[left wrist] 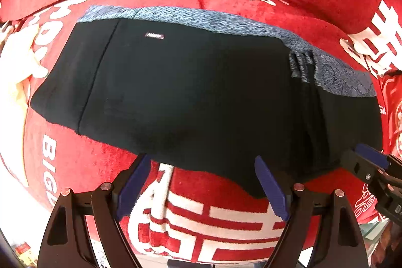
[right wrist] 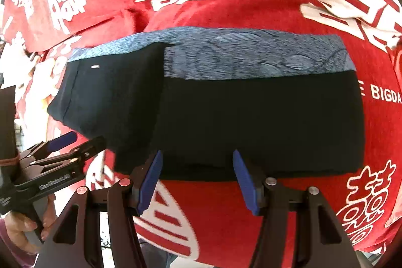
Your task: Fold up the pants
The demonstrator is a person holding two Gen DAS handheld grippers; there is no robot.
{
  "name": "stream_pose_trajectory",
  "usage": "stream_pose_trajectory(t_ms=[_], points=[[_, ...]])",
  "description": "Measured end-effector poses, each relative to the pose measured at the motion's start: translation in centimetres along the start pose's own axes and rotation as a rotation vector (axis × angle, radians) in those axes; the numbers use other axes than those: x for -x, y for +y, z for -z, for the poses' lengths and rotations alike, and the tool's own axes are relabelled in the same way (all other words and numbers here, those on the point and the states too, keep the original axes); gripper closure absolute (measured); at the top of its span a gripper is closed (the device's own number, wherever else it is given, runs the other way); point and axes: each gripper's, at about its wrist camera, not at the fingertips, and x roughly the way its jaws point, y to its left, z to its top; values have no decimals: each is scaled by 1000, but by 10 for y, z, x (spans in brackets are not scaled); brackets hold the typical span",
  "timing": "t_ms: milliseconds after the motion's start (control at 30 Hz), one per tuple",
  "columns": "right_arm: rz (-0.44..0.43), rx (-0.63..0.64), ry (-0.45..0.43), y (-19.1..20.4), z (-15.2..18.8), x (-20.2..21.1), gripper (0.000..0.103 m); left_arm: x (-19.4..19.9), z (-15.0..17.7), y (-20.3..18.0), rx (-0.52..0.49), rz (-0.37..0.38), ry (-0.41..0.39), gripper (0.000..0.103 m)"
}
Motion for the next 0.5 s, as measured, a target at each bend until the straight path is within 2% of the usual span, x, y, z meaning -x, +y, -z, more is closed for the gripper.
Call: stream_pose_trajectory(t_ms=[333,500], points=[[-44,91,86,58,22,-18,41,-4,19,38,91,19,10,17],[-56,139,128,83,27,-32,41,1,24,71,161,23,-27,17]])
